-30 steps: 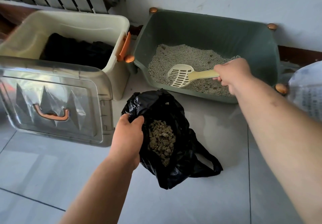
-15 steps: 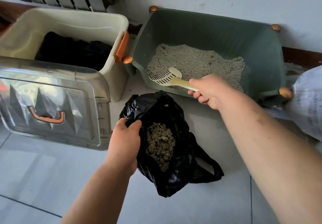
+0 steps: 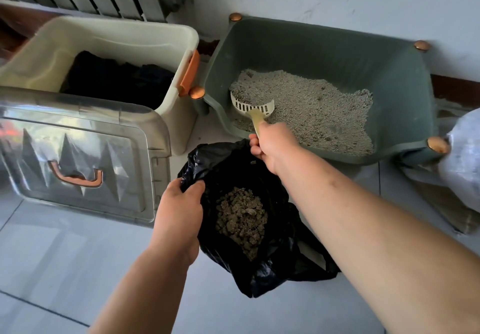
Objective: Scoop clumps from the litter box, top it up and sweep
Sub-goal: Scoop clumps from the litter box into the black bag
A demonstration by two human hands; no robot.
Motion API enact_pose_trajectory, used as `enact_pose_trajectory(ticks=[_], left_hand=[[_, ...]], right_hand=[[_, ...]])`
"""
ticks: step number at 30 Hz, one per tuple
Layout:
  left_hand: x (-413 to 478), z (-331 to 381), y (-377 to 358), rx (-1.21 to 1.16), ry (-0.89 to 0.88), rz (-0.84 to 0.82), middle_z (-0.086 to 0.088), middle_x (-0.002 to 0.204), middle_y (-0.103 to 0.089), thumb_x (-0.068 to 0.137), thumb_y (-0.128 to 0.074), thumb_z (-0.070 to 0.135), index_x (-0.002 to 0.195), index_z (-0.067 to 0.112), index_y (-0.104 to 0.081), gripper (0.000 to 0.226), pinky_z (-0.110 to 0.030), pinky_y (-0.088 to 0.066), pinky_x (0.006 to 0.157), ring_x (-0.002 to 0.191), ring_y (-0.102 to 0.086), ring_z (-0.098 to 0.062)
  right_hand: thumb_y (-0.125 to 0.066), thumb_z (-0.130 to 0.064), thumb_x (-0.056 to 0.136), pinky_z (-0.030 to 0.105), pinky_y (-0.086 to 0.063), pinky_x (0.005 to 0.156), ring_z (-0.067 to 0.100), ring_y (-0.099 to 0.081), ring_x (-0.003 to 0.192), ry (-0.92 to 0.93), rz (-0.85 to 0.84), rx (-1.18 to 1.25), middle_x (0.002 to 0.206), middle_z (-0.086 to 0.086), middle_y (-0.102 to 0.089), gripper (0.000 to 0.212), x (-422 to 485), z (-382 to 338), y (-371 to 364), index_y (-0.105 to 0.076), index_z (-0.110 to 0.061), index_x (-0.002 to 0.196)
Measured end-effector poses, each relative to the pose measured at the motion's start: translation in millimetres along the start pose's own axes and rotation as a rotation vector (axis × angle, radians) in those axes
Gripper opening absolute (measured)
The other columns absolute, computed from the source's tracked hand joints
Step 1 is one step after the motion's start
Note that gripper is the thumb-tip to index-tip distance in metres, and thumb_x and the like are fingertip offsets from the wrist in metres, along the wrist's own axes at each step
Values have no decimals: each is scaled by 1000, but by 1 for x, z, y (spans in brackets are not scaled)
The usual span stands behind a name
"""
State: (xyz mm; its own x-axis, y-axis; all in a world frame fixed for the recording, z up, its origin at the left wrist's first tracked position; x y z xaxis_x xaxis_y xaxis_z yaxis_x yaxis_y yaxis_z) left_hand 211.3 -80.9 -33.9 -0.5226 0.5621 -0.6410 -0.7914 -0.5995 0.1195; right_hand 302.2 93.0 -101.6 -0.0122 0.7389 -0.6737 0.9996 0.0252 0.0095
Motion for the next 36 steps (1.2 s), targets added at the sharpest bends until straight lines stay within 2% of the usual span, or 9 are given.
enact_pose_trajectory(ticks=[7,11,13,16,19,24,26,29,36], left_hand=[[10,-3,8,-14,11,-11,-19,100,-74,98,-54,13,100,14,-66,13,-61,-54,91,96,-72,-38],[20,-7,11,-24,26,-35,-11,92,-78,100,-54,13,106,15,-66,14,-44,-63,75,88,-76,-29],[23,-9,13,-25,32,-41,-6,88,-79,101,-54,12,105,15,-66,13,-35,-62,66,81,-77,-23],[25,-9,14,-7,34,-33,-9,93,-78,100,-54,11,105,14,-67,14,-42,-63,76,85,-76,-26],[26,-7,14,7,38,-25,-12,97,-77,99,-53,10,109,13,-66,16,-49,-61,85,90,-75,-29],[25,-3,13,10,32,-33,-7,94,-78,100,-53,9,115,12,-64,19,-37,-62,71,85,-76,-22],[21,-2,12,13,30,-41,-10,96,-78,100,-53,9,109,13,-65,16,-41,-63,75,87,-76,-25],[14,0,11,20,29,-38,-15,98,-77,99,-52,10,102,14,-66,15,-52,-60,85,92,-75,-32],[-2,6,6,43,32,-44,-24,104,-72,99,-52,8,103,8,-65,14,-57,-57,87,98,-71,-40]], right_hand=[[-48,-40,97,22,-25,38,14,-35,41,37,64,-30,58,3,-49,33,29,-17,-10,-49,-8,86],[-41,-18,99,22,-28,41,15,-38,45,-7,56,-43,64,7,-54,17,35,-15,-13,-52,-6,104],[-38,-12,98,20,-27,39,15,-36,45,-23,42,-20,65,7,-53,16,36,-14,-12,-53,-7,99],[-33,-7,99,20,-25,39,13,-38,50,-17,17,66,70,7,-52,23,35,-13,-6,-49,-13,83],[-32,-7,100,20,-24,45,12,-38,54,-8,-3,151,75,7,-53,27,30,-13,4,-49,-19,82],[-37,-6,100,15,-28,36,9,-44,59,20,-44,172,84,5,-58,32,16,-3,29,-53,-22,122],[-40,-5,100,14,-28,35,9,-45,61,31,-55,194,87,5,-59,38,9,5,46,-51,-23,132],[-44,-8,100,14,-26,36,9,-44,63,32,-62,200,87,4,-59,37,-2,15,67,-50,-24,133],[-44,-7,100,14,-25,33,10,-43,61,69,-32,125,85,5,-60,36,-18,19,85,-52,-21,133]])
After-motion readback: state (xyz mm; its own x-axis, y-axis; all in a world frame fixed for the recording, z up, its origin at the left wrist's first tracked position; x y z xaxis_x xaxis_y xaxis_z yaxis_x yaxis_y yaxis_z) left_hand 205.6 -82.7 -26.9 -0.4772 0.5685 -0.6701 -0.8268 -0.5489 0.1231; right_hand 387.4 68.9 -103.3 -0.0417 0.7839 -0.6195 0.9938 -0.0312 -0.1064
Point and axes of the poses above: each hand's wrist, its own x-axis towards the middle knuckle, its own y-axis out of the back of the hand, z = x × y, the point moved 1 cm from there along x, towards the middle knuckle
